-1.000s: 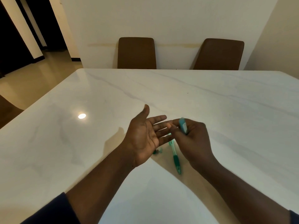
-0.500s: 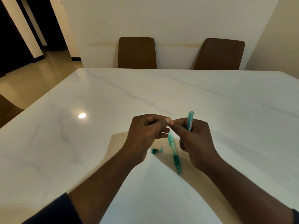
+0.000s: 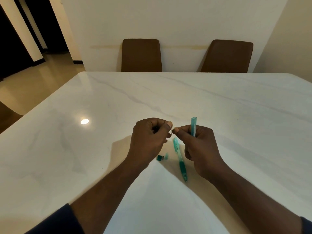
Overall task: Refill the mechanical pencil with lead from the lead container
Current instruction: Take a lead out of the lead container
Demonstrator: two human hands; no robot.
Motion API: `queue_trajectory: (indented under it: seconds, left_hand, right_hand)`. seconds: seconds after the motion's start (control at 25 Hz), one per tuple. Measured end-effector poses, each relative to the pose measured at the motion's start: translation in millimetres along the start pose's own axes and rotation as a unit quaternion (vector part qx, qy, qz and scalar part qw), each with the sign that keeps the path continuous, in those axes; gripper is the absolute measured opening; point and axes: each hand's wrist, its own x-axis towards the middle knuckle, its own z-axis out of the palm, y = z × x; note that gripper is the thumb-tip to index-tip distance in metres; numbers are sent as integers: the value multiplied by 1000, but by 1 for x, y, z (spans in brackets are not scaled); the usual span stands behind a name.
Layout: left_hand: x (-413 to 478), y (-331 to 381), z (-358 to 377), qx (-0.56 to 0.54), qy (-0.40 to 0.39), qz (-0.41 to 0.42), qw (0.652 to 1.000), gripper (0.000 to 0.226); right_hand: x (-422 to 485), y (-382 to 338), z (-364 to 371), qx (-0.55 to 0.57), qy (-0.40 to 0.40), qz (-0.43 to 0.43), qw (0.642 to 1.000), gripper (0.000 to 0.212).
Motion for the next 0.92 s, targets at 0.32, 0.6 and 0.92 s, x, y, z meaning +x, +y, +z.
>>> queue_trajectory:
  seconds: [0.32, 0.6, 0.92]
  left_hand:
    - [-10, 18, 0, -89, 2, 94, 992, 12]
    - [-11, 19, 1, -107, 15, 114, 988, 13]
    - [-11, 14, 0, -42, 10, 144, 989, 9]
  right_hand:
    - [0, 11, 6, -195, 22, -81, 977, 38]
    - [1, 17, 7, -211, 11, -88, 973, 40]
    - [-2, 10, 5, -197, 1, -93, 976, 37]
